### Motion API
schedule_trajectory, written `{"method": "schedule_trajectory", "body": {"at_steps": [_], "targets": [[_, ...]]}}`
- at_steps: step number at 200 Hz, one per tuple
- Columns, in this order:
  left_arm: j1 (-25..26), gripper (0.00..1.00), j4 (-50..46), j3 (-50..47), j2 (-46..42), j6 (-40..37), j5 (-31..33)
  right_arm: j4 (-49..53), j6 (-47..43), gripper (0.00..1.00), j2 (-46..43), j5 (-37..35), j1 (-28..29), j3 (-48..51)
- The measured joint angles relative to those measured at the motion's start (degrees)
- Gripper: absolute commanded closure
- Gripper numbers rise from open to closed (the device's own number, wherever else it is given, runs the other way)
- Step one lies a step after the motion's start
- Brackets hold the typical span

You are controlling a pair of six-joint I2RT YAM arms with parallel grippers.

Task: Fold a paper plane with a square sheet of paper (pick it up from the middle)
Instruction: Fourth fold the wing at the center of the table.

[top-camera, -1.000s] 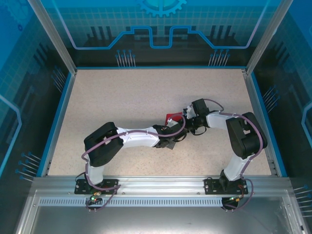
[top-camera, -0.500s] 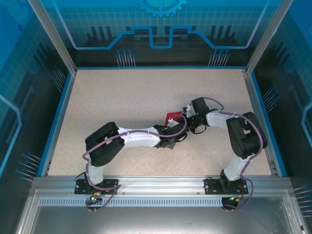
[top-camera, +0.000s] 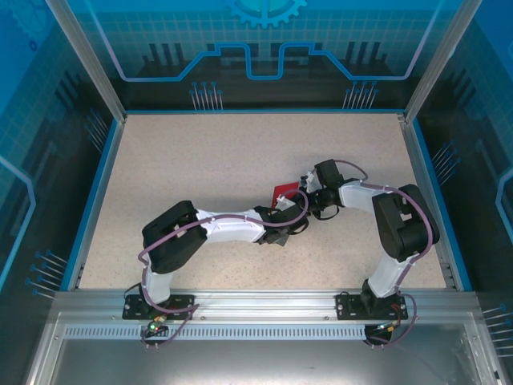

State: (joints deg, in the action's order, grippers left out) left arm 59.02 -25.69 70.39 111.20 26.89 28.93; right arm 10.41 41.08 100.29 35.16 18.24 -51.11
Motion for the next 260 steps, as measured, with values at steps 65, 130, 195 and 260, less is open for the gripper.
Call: {"method": "schedule_trajectory", "body": {"at_steps": [65, 130, 195, 260], "targets": [[-0.1, 1.00, 0.3, 0.0, 0.2, 0.2, -0.2, 1.6, -0.6, 0.77, -0.3, -0.8, 0.1, 0.0], [-6.8, 1.00, 10.4, -7.9, -4.5, 0.0, -14.8, 4.1, -3.2, 0.59, -9.8, -1.6, -3.5, 2.0], [-13.6, 1.00, 22.2, -15.1, -6.7, 1.0, -32.2, 3.9, -4.9, 0.65, -14.9, 0.1, -4.9, 5.2], [-19.5, 1.00, 32.6, -21.0, -7.0, 5.1, -46.0, 1.8, -4.8, 0.83, -12.5, 1.2, -1.3, 5.7]]}}
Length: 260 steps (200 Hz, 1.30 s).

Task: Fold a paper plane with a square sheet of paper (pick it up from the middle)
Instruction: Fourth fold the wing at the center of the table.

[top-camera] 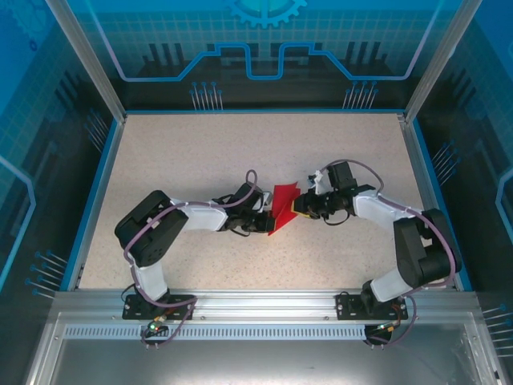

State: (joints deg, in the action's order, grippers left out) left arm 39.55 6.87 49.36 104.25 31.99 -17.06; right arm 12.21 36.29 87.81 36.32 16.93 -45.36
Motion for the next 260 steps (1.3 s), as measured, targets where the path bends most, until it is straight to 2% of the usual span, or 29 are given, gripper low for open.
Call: {"method": "schedule_trajectory", "body": {"at_steps": [17, 85, 155, 208, 260], "targets": [[-0.9, 1.00, 1.9, -1.1, 0.0, 1.2, -2.2, -1.6, 1.0, 0.86, 2.3, 0.3, 0.9, -0.5], [-3.0, 1.00, 5.5, -2.6, 1.1, 4.3, -7.9, -8.0, 4.7, 0.87, 10.7, 2.0, 3.2, -4.0], [-4.7, 1.00, 8.1, -3.8, 1.6, 6.3, -11.1, -11.1, 6.0, 0.87, 17.2, 2.3, 3.7, -7.5], [-6.8, 1.00, 12.5, -4.9, 3.4, 11.1, -16.0, -12.6, 6.3, 0.84, 17.5, 2.9, 3.5, -7.5], [-8.2, 1.00, 16.9, -6.1, 4.7, 14.7, -19.5, -11.9, 5.2, 0.84, 13.3, 3.2, 2.5, -7.1]]}}
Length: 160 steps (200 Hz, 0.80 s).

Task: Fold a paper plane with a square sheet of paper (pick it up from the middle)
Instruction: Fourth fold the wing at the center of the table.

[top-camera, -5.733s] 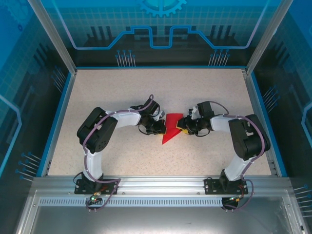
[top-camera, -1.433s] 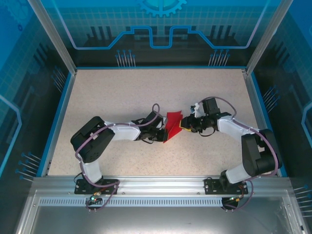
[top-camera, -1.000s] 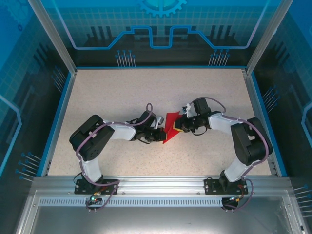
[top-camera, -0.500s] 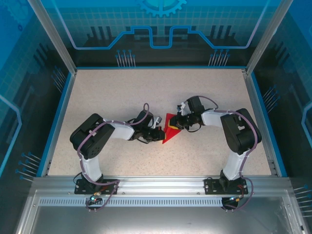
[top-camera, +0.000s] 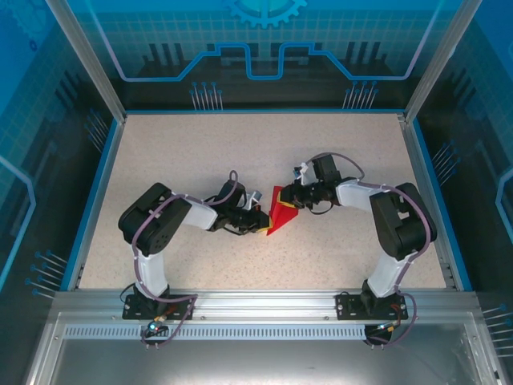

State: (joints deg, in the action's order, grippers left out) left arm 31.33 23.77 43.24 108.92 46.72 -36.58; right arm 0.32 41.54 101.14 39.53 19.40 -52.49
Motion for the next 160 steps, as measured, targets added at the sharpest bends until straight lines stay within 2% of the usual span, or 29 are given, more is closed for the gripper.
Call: {"method": "schedule_trajectory", "body": {"at_steps": [160], "targets": [[-0.8, 1.00, 1.7, -0.3, 0.9, 2.8, -1.7, -1.5, 0.7, 0.85, 6.7, 0.0, 0.6, -1.2]]}}
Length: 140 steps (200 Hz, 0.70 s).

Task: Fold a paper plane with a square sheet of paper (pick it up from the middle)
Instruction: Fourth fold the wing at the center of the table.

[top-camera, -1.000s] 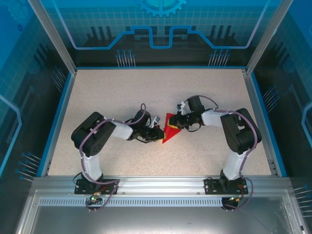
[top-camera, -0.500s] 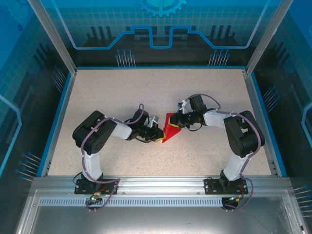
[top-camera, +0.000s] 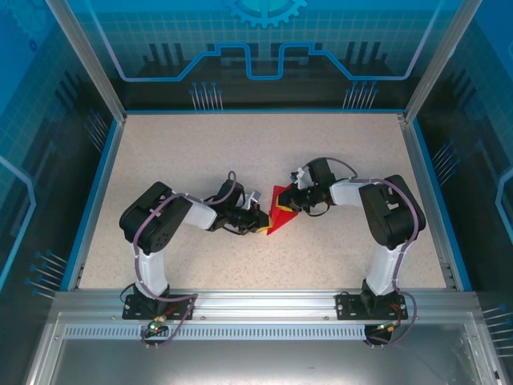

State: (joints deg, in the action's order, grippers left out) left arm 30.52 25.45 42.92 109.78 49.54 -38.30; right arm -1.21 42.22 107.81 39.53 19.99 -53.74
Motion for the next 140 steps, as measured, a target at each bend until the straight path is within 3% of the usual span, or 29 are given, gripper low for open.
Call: {"method": "schedule_trajectory", "body": {"at_steps": [93, 140], "targets": [[0.0, 1.00, -0.1, 0.1, 0.0, 2.5, 0.3, 0.3, 0.0, 0.85, 2.8, 0.0, 0.0, -1.7], [0.0, 1.00, -4.7, 2.2, 0.0, 3.1, 0.3, 0.7, 0.0, 0.86, 3.5, -0.8, 0.0, -1.9]]}}
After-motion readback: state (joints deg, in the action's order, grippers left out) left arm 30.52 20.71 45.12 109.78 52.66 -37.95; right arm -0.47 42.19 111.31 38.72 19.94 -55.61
